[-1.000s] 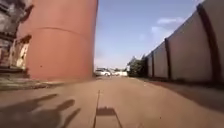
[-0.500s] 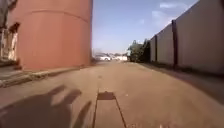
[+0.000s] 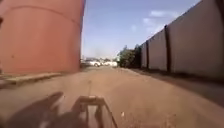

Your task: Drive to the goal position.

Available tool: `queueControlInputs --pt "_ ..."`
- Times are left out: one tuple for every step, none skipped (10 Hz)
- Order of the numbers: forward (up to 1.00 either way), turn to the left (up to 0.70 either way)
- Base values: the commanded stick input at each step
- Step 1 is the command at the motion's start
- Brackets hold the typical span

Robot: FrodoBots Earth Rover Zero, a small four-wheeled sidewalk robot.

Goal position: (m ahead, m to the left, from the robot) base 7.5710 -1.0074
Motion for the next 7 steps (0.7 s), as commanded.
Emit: queueControlInputs --pt "1.0 -0.27" --pt "1.0 -0.27" --pt "1.0 -0.27" --pt "1.0 -0.15" --pt "1.0 0.0" --pt "1.0 0.0" --pt "1.0 0.0"
